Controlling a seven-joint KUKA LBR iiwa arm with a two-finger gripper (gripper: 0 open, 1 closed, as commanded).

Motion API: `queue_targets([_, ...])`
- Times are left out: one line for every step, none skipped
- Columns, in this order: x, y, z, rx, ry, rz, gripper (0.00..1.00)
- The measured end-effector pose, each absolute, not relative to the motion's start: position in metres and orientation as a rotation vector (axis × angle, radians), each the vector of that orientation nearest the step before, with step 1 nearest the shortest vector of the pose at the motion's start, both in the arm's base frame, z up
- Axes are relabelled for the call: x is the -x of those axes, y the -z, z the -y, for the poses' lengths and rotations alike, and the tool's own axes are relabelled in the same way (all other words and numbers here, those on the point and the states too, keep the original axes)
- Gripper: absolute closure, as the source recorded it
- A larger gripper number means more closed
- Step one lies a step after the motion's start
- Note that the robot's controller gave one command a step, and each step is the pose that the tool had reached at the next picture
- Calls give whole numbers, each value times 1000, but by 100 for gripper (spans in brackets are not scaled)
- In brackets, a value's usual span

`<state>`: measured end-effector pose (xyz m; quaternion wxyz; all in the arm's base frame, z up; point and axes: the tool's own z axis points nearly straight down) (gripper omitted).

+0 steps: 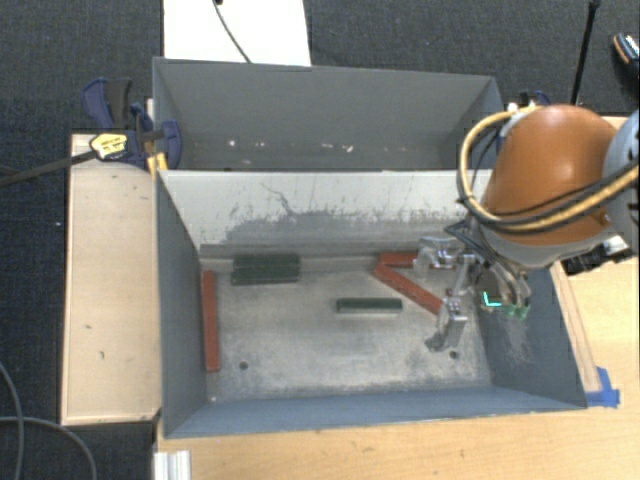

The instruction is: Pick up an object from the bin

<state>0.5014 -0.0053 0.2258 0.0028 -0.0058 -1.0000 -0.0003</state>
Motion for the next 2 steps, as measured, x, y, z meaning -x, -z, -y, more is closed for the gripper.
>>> queue_targets([-541, -66, -32, 44, 2, 3138, 0])
queue_targets([-542, -67, -32, 42, 1, 3140, 0])
